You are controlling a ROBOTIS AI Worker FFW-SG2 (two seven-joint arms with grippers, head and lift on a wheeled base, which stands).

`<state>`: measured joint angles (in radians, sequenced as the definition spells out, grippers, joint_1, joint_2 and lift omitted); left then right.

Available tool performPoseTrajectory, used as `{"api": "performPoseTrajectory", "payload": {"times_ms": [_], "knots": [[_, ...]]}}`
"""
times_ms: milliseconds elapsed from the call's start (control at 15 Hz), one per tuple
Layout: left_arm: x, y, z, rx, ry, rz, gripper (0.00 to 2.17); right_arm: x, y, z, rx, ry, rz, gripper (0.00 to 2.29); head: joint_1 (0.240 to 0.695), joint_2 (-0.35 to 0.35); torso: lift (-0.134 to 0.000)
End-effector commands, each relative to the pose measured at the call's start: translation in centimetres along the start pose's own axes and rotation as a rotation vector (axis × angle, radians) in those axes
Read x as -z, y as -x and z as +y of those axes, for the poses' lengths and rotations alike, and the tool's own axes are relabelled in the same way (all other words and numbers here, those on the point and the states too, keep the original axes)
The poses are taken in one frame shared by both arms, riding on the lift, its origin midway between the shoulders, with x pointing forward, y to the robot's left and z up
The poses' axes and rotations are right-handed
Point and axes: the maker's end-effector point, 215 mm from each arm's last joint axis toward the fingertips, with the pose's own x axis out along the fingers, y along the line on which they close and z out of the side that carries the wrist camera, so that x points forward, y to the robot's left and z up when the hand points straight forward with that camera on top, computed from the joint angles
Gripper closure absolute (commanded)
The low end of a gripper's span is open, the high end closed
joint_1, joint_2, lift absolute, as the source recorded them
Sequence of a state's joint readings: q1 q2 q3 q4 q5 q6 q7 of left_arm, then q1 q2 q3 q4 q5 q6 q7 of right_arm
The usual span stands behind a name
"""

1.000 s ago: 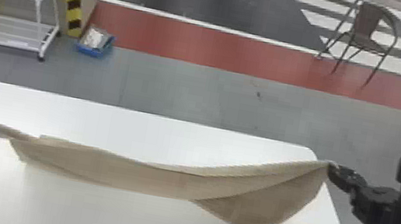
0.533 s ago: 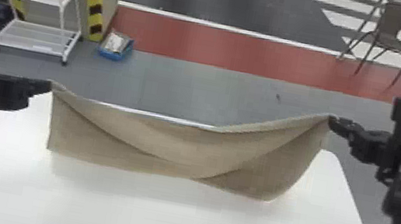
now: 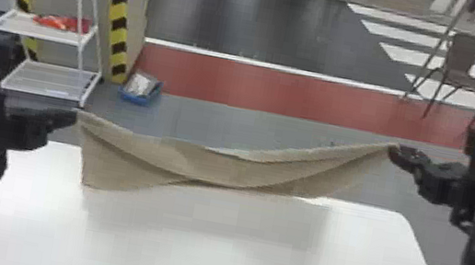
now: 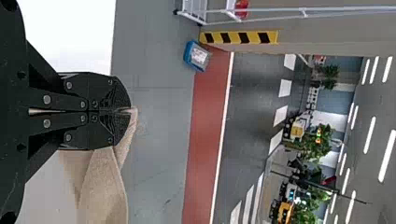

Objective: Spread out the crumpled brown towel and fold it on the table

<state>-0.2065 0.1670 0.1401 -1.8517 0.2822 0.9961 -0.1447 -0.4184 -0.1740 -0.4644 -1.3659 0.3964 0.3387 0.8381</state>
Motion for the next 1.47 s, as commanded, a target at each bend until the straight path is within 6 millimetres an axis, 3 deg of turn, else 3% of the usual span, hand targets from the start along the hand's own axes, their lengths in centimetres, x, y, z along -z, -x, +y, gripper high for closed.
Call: {"api": "performPoseTrajectory", "payload": {"times_ms": [0, 200, 333, 533, 667, 933, 1200, 1400], "knots": [[6.3, 2.2, 1.3, 0.005, 0.037, 0.063, 1.71, 5.9, 2.2, 2.4, -0.057, 0.056, 0.027, 1.11, 0.616, -0.131, 0.0], [13.3, 3.9, 2.2, -0.002, 0.057, 0.141, 1.71, 12.9, 5.3, 5.5, -0.125, 0.104, 0.086, 1.11, 0.695, -0.131, 0.0], [17.6, 4.4, 2.8, -0.022, 0.054, 0.198, 1.71, 16.5, 7.3, 5.9, -0.153, 0.129, 0.138, 1.11, 0.695, -0.131, 0.0], [21.2, 4.7, 3.8, -0.057, 0.028, 0.249, 1.71, 20.7, 9.3, 6.9, -0.196, 0.166, 0.202, 1.11, 0.695, -0.144, 0.0], [22.4, 5.1, 4.5, -0.088, 0.006, 0.259, 1.71, 22.2, 10.5, 7.4, -0.244, 0.172, 0.232, 1.11, 0.695, -0.149, 0.0], [23.5, 6.9, 7.8, -0.168, -0.009, 0.269, 1.71, 23.6, 13.4, 6.4, -0.269, 0.191, 0.251, 1.11, 0.695, -0.148, 0.0], [24.1, 9.0, 9.1, -0.197, -0.004, 0.287, 1.71, 24.2, 15.3, 5.2, -0.279, 0.226, 0.27, 1.11, 0.695, -0.14, 0.0], [24.8, 10.1, 9.6, -0.206, 0.0, 0.293, 1.71, 25.7, 16.2, 5.4, -0.294, 0.239, 0.311, 1.11, 0.695, -0.147, 0.0]]}}
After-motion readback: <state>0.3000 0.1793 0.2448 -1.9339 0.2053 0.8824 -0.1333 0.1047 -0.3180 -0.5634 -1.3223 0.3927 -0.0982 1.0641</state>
